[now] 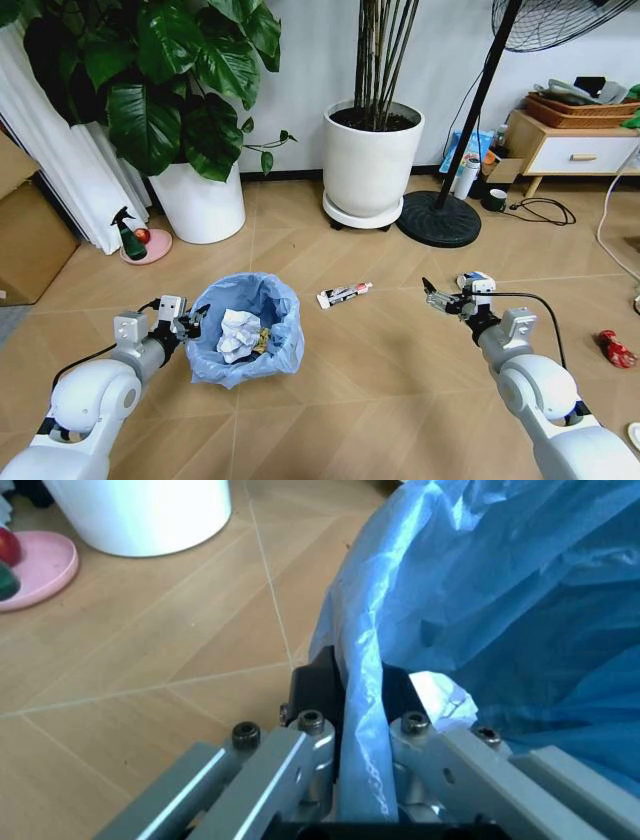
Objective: Pick up the trash bin and place the garbage on the floor into it.
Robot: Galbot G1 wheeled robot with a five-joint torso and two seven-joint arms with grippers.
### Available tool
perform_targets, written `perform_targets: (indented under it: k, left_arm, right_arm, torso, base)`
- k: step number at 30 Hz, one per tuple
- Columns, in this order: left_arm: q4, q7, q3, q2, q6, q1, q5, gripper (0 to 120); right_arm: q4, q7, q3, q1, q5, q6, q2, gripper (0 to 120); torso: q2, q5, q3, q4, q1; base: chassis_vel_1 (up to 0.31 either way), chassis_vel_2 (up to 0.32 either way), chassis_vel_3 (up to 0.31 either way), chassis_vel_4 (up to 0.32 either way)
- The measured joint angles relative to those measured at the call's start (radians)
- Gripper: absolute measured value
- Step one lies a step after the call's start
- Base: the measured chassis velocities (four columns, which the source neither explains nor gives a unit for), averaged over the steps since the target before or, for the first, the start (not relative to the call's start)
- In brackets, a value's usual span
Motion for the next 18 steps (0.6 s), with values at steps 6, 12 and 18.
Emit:
perform_targets:
  k: [6,12,18]
  left_arm:
    - [0.0,0.0,-0.001,0.001,0.0,0.0,0.0,1]
    - [-0.002,0.001,-0.001,0.001,0.0,0.0,0.0,1]
    - [-0.002,0.001,-0.002,0.001,0.0,0.0,0.0,1]
  right_arm:
    - [-0.002,-0.001,-0.001,0.001,0.0,0.0,0.005,100]
    - [-0.004,-0.005,-0.001,0.001,0.0,0.002,0.005,100]
    - [-0.004,-0.007,-0.001,0.0,0.0,0.003,0.008,100]
  torso:
    - [0.0,0.0001,0.0,0.0002,0.0]
    - [0.0,0.0,0.0,0.0,0.0]
    - [0.0,0.0001,0.0,0.0001,0.0]
  base:
    - [-0.078,0.093,0.089,-0.074]
    - [-0.082,0.078,0.071,-0.092]
    - [-0.111,0.105,0.114,-0.101]
